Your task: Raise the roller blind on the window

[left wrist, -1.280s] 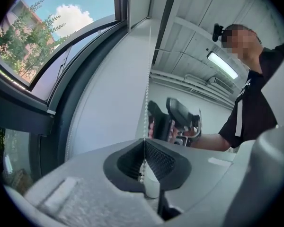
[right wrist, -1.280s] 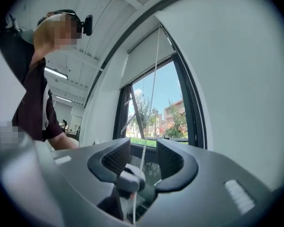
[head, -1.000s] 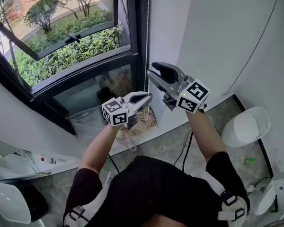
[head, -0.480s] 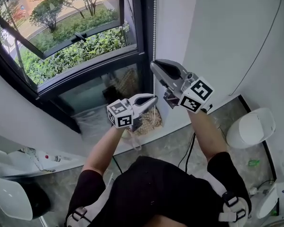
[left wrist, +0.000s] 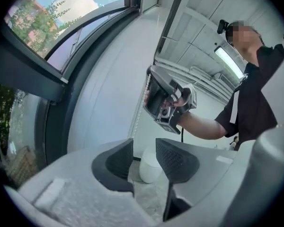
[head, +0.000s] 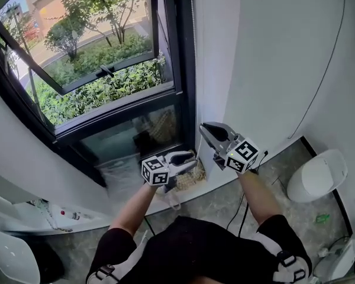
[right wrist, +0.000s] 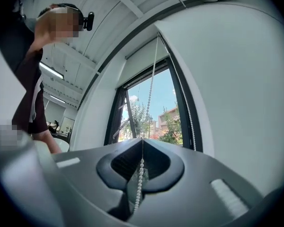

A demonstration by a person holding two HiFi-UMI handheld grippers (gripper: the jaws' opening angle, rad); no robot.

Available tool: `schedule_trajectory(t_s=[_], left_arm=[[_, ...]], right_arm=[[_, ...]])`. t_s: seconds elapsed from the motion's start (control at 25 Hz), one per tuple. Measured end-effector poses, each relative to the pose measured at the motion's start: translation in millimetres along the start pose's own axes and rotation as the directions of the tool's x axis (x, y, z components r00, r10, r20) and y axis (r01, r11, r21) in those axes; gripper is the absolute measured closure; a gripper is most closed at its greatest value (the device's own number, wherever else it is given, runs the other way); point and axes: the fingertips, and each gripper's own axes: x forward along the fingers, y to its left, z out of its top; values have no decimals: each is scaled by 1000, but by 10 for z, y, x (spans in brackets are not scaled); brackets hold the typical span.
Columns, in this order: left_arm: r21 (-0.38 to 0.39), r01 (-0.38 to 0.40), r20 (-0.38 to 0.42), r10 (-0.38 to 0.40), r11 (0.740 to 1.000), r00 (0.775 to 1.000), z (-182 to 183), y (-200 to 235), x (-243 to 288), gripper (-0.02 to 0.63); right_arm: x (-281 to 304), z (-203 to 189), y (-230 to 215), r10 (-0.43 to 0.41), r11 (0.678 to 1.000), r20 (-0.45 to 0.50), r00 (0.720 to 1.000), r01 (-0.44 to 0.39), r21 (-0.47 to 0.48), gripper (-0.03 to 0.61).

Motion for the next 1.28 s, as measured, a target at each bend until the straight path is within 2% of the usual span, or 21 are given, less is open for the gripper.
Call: schedule_trajectory(t_s=[0.12, 0.24, 0.36, 0.48, 0.6, 0.8, 0.96, 1.0, 1.04, 1.12, 1.28], left_arm=[[10, -25, 116, 24, 1000, 993, 409, 57, -158, 460], [63, -39, 240, 22, 997, 970, 1076, -19, -288, 460], [124, -24, 329, -18, 992, 944, 1753, -150, -329, 460], [166, 33, 345, -89, 986, 934, 2271, -249, -250, 451], [210, 83, 336, -151, 974, 930, 2624, -376, -154, 446], [238, 124, 354, -205, 963, 913, 2939, -523, 66, 446], [273, 164, 385, -264, 948, 884, 3095, -703, 122, 451], [282, 168, 381, -271, 944, 884, 3095, -731, 126, 482], [288, 167, 375, -272, 943, 886, 3087, -742, 132, 552], [281, 148, 375, -251, 948, 892, 3078, -710, 139, 595], [232, 134, 381, -216, 964, 899, 2997, -600, 140, 598]], right_arm=[[-19, 32, 50, 16, 1000, -8, 1000, -16, -17, 569], [-25, 49, 65, 24, 1000, -1, 1000, -24, -9, 569], [-13, 72, 104, 33, 999, 3, 999, -33, -3, 569], [21, 81, 133, 45, 999, -6, 999, -45, -7, 569], [52, 76, 148, 52, 999, -13, 999, -53, -6, 569], [74, 59, 184, 63, 998, -21, 998, -63, -5, 569], [74, 39, 190, 64, 998, -23, 998, -64, 1, 569], [72, 23, 192, 64, 998, -26, 998, -64, 2, 569], [67, 6, 196, 66, 998, -30, 997, -66, 1, 569], [61, -21, 206, 67, 998, -33, 997, -67, 0, 572], [51, -131, 203, 70, 998, -59, 996, -70, 5, 572]])
